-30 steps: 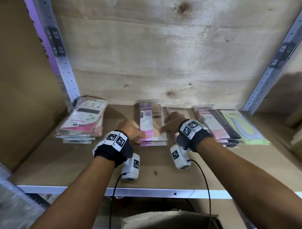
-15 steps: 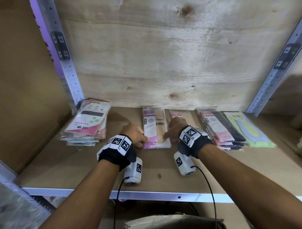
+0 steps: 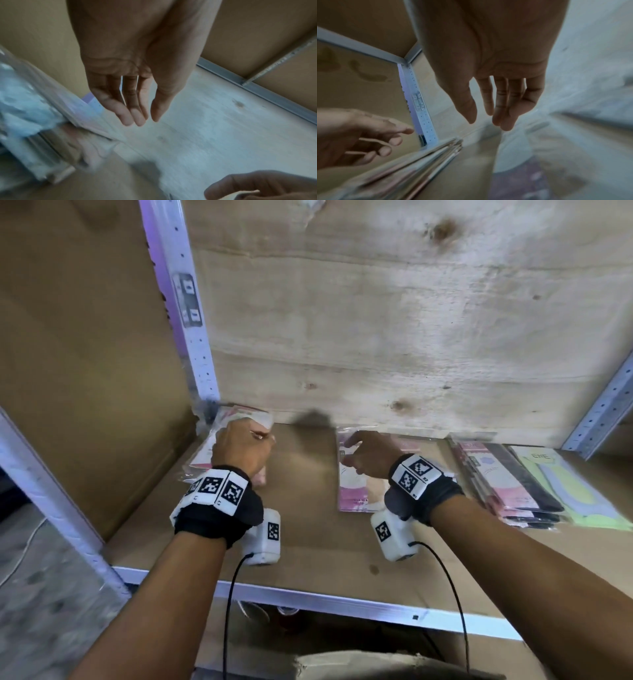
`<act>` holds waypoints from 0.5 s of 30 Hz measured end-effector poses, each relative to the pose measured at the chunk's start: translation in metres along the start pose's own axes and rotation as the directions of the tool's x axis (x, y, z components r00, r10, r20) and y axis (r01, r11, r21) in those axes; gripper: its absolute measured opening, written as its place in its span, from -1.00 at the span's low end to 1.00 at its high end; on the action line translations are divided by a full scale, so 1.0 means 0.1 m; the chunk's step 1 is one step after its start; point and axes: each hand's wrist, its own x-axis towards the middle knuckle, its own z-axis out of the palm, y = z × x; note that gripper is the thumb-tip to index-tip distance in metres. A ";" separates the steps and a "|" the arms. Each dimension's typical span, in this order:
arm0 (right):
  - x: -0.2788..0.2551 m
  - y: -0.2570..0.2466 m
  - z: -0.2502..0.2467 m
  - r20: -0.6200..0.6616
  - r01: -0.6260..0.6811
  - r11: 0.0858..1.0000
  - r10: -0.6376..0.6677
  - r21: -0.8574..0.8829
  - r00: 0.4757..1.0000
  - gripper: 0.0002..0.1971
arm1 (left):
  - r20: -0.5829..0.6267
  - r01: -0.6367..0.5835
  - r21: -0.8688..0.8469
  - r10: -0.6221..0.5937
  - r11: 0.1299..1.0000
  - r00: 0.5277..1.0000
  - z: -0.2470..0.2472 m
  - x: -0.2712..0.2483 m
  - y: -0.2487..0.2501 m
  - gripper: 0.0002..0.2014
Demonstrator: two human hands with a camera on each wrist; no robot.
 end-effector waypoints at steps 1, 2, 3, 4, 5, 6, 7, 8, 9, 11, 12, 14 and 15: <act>0.01 -0.09 0.08 0.022 0.008 0.996 -0.010 0.088 1.000 -0.70 | -0.056 0.009 0.019 -0.008 1.000 0.998 -0.07 0.02 -0.05 -0.85; 0.03 -0.19 0.15 0.034 0.017 0.989 -0.022 0.148 0.999 -0.74 | -0.103 0.026 0.035 -0.023 0.999 0.994 -0.13 0.02 -0.08 -0.79; 0.04 -0.29 0.23 0.044 0.024 0.982 -0.033 0.189 0.998 -0.75 | -0.139 0.057 0.054 -0.049 0.997 0.989 -0.20 0.03 -0.13 -0.75; 0.05 -0.38 0.31 0.058 0.022 0.972 -0.037 0.233 0.998 -0.73 | -0.158 0.085 0.068 -0.073 0.994 0.985 -0.24 0.05 -0.18 -0.71; 0.06 -0.48 0.39 0.077 0.009 0.953 -0.034 0.302 0.996 -0.73 | -0.157 0.108 0.081 -0.094 0.991 0.983 -0.29 0.07 -0.22 -0.68; 0.06 -0.57 0.46 0.093 -0.001 0.931 -0.036 0.364 0.995 -0.76 | -0.134 0.124 0.100 -0.110 0.987 0.985 -0.33 0.09 -0.27 -0.66; 0.08 -0.65 0.53 0.098 -0.002 0.912 -0.042 0.410 0.994 -0.82 | -0.095 0.139 0.118 -0.128 0.983 0.987 -0.36 0.12 -0.31 -0.63; 0.09 -0.72 0.60 0.100 -0.001 0.896 -0.048 0.445 0.994 -0.89 | -0.050 0.153 0.121 -0.148 0.981 0.988 -0.39 0.15 -0.36 -0.59; 0.09 -0.80 0.66 0.109 -0.010 0.873 -0.050 0.487 0.993 -0.94 | -0.002 0.171 0.103 -0.172 0.980 0.985 -0.41 0.16 -0.40 -0.56; 0.10 -0.90 0.76 0.139 -0.037 0.830 -0.049 0.557 0.989 -0.96 | 0.075 0.190 0.022 -0.191 0.982 0.979 -0.43 0.17 -0.46 -0.55; 0.11 -0.95 0.80 0.150 -0.049 0.816 -0.047 0.575 0.988 -0.95 | 0.093 0.183 -0.006 -0.182 0.983 0.979 -0.44 0.16 -0.48 -0.56; 0.10 -1.00 0.86 0.163 -0.068 0.796 -0.038 0.601 0.986 -0.89 | 0.101 0.155 0.020 -0.156 0.988 0.983 -0.44 0.16 -0.50 -0.60; 0.11 -1.01 0.88 0.162 -0.073 0.789 -0.034 0.610 0.986 -0.87 | 0.095 0.136 0.065 -0.142 0.989 0.985 -0.45 0.15 -0.50 -0.61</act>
